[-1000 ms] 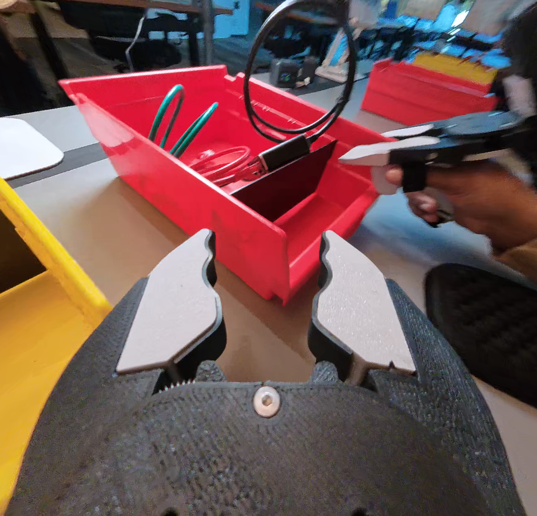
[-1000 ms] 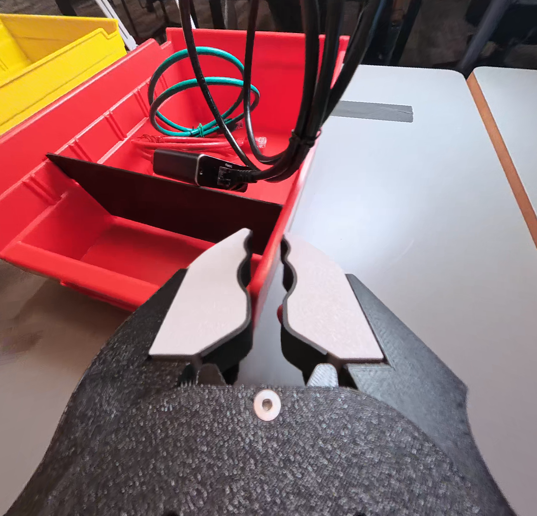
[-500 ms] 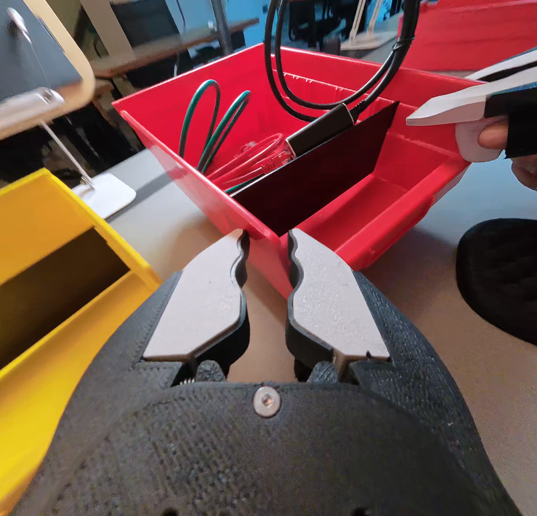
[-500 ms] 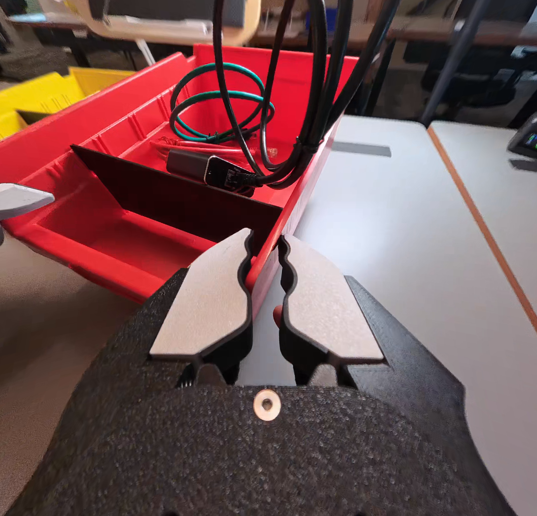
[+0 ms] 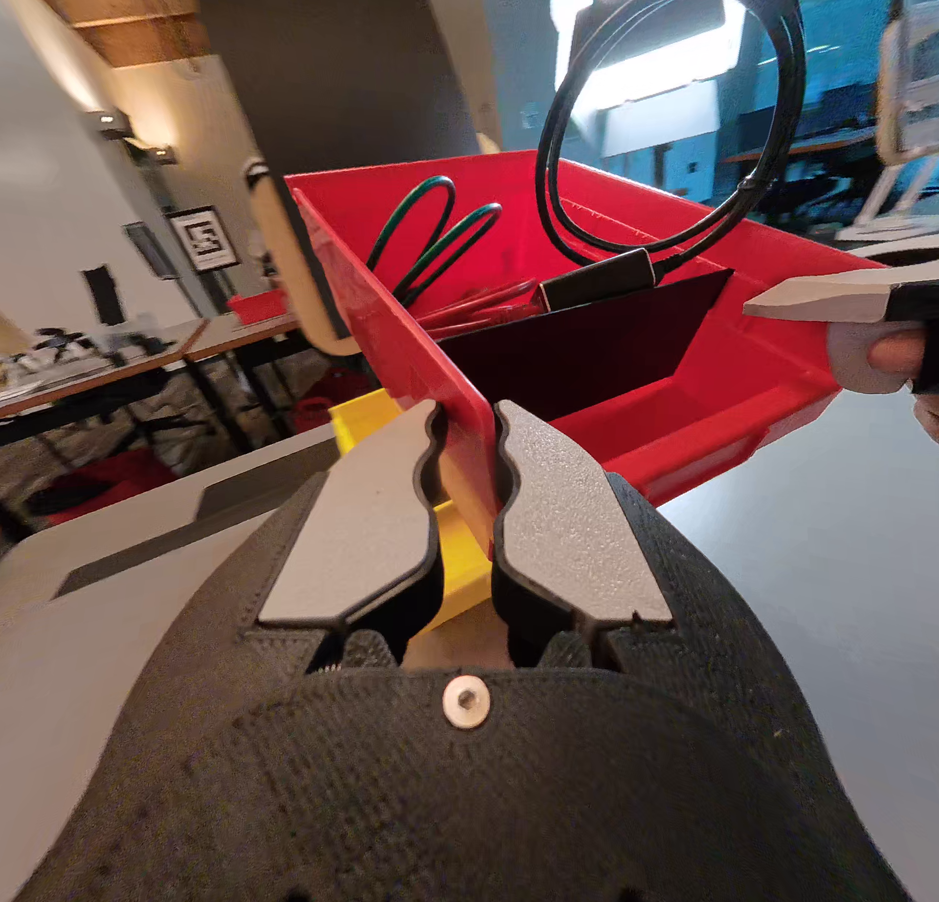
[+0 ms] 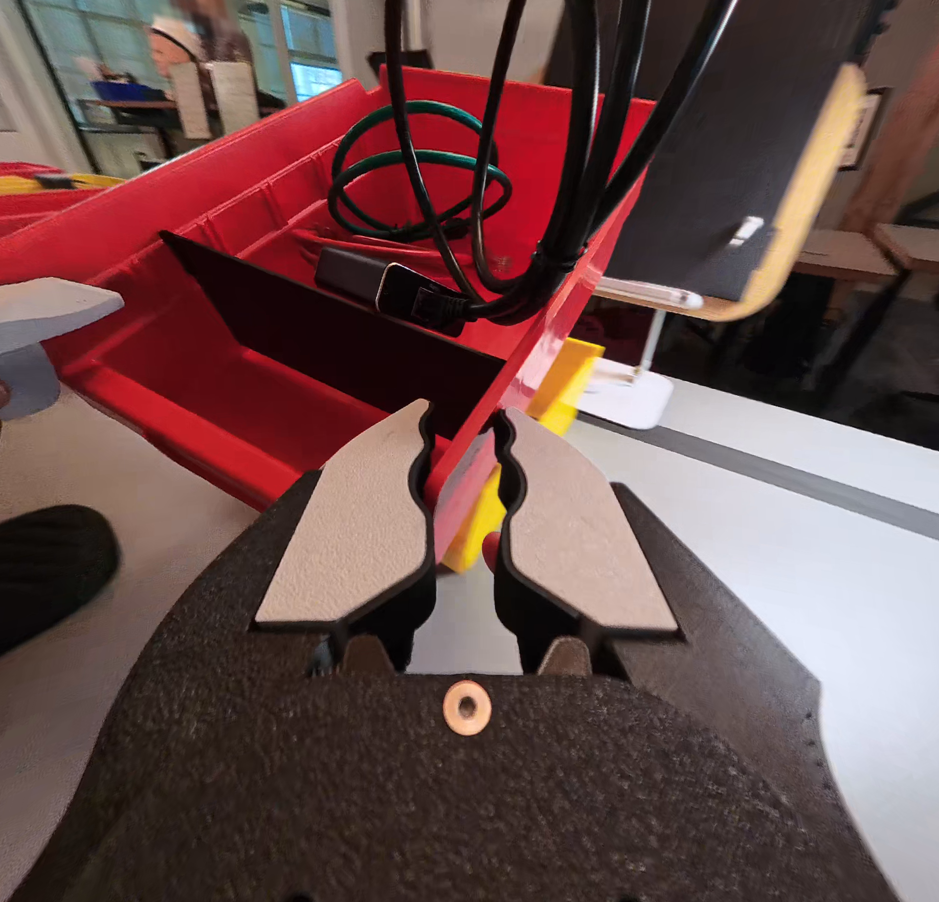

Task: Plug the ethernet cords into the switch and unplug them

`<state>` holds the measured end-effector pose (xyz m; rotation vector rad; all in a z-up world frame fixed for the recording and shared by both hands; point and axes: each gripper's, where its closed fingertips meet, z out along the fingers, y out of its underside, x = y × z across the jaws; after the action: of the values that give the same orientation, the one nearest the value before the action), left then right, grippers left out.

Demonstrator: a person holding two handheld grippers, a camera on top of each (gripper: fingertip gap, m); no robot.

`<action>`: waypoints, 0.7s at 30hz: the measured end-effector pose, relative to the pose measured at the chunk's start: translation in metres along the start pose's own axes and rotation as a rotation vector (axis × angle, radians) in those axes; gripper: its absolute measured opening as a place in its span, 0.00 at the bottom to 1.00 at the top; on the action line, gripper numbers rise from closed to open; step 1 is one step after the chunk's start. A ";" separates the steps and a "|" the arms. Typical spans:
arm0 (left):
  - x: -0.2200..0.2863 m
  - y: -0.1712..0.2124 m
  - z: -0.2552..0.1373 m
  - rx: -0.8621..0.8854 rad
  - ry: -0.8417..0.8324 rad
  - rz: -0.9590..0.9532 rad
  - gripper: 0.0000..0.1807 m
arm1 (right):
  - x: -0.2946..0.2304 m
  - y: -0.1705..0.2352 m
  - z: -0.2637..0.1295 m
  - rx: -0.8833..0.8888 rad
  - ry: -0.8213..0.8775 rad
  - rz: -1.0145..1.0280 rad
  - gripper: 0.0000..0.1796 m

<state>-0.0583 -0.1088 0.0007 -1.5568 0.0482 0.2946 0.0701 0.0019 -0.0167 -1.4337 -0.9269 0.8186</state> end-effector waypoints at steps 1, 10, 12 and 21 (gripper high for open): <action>-0.016 0.001 -0.010 -0.001 -0.030 -0.003 0.09 | -0.016 -0.003 0.011 0.000 -0.036 0.001 0.12; -0.143 0.043 -0.104 -0.042 -0.231 -0.011 0.08 | -0.166 0.030 0.101 -0.098 -0.356 0.004 0.16; -0.161 0.053 -0.114 -0.052 -0.258 -0.015 0.07 | -0.188 0.046 0.110 -0.131 -0.404 0.013 0.16; -0.177 0.121 -0.104 -0.155 -0.228 -0.064 0.06 | -0.200 0.109 0.124 -0.257 -0.421 -0.021 0.18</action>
<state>-0.2389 -0.2405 -0.0817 -1.6647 -0.2067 0.4319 -0.1199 -0.1234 -0.1410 -1.4935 -1.4060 1.0371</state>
